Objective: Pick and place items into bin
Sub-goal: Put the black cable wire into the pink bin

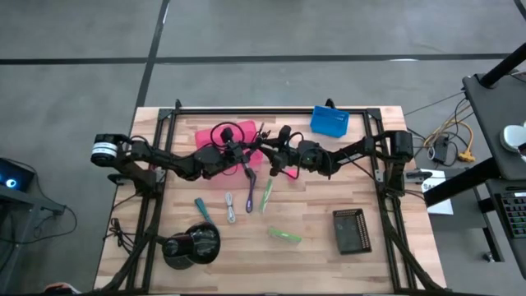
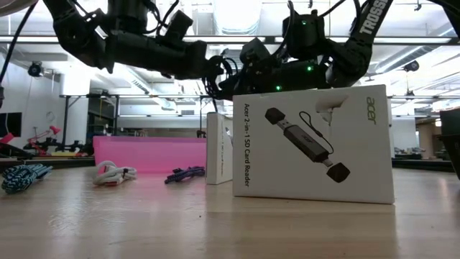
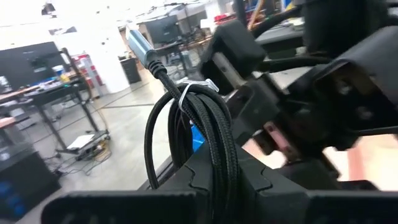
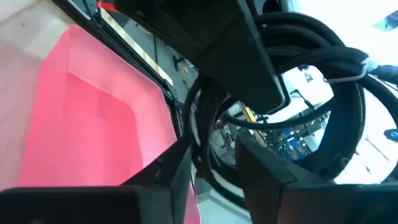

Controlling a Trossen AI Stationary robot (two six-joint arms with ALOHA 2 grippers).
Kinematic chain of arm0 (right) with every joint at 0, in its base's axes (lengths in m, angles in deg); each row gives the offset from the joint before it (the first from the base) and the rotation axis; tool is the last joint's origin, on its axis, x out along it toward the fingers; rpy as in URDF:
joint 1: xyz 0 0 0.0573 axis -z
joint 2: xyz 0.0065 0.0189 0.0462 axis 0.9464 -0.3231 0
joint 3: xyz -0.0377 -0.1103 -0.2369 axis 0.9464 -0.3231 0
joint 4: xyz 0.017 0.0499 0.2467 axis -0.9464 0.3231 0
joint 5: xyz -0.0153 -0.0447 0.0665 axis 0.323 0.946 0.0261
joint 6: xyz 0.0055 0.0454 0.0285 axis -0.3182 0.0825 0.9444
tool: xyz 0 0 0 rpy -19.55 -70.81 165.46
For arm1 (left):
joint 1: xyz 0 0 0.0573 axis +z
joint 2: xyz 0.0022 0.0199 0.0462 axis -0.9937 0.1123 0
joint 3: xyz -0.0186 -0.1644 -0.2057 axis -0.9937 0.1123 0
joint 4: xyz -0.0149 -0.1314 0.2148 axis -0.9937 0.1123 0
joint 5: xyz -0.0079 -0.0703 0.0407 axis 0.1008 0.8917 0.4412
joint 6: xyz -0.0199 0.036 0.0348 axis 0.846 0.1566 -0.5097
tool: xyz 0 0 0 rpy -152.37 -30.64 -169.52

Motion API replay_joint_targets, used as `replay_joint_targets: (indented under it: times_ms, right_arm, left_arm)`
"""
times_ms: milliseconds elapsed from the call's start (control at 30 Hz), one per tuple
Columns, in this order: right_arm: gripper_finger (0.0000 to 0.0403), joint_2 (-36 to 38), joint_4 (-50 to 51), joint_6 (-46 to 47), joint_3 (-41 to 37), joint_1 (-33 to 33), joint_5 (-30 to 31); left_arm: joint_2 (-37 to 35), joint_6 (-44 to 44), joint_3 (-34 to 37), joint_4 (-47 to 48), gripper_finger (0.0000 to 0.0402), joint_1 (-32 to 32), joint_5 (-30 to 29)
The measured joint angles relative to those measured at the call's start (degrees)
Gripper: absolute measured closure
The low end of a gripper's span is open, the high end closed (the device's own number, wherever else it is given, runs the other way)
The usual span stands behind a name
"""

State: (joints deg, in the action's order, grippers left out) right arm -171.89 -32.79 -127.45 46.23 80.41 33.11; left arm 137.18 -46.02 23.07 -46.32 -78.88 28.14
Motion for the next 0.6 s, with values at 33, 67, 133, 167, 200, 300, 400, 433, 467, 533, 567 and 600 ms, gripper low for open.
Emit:
replay_joint_targets:
  times_ms: [33, 67, 133, 167, 200, 300, 400, 433, 467, 533, 567, 600]
  right_arm:
    - [0.0280, 0.0, 0.0, 0.0, 0.0, 0.0, 1.0]
    - [0.0275, 0.0, 0.0, 0.0, 0.0, 0.0, 2.4]
    - [0.0268, 0.0, 0.3, 0.0, 0.0, 0.0, 5.7]
    - [0.0266, 0.0, 0.5, 0.0, 0.0, 0.0, 7.5]
    - [0.0265, 0.0, 0.9, 0.0, 0.0, 0.0, 9.3]
    - [0.0266, 0.0, 1.7, 1.7, 0.0, 0.0, 13.8]
    - [0.0270, 0.0, 3.3, 4.4, 0.0, 0.0, 16.2]
    - [0.0272, 0.0, 3.9, 4.7, 0.0, 0.0, 16.3]
    - [0.0273, 0.0, 4.3, 4.7, 0.0, 0.0, 16.3]
    - [0.0276, 0.0, 5.0, 4.1, 0.0, 0.0, 16.3]
    - [0.0277, 0.0, 5.6, 4.1, 0.0, 0.0, 16.3]
    - [0.0278, 0.0, 6.2, 4.1, 0.0, 0.0, 16.3]
  left_arm:
    - [0.0, 0.0, 0.0, 0.1, 0.0391, 0.0, -1.0]
    - [0.0, 0.0, 0.0, 0.2, 0.0391, 0.0, -2.1]
    - [0.0, 0.0, 0.0, 0.2, 0.0391, 0.0, -3.4]
    - [-0.1, 0.0, 0.1, 0.3, 0.0391, 0.1, -3.7]
    - [-0.1, 0.0, 0.1, 0.3, 0.0391, 0.0, -3.8]
    - [-0.1, 0.0, 0.1, 0.6, 0.0391, 0.0, -3.7]
    - [-0.2, 0.2, -0.1, 1.8, 0.0391, 0.0, -5.2]
    - [-0.2, 0.2, -0.1, 1.8, 0.0391, 0.0, -6.1]
    - [-0.3, 0.2, 0.0, 1.8, 0.0391, 0.0, -6.9]
    - [-0.9, 0.6, 0.1, 3.2, 0.0391, 0.0, -7.9]
    - [-1.4, 0.6, 0.0, 4.8, 0.0391, 0.0, -7.9]
    - [-2.1, 0.6, -0.2, 7.1, 0.0391, 0.0, -7.9]
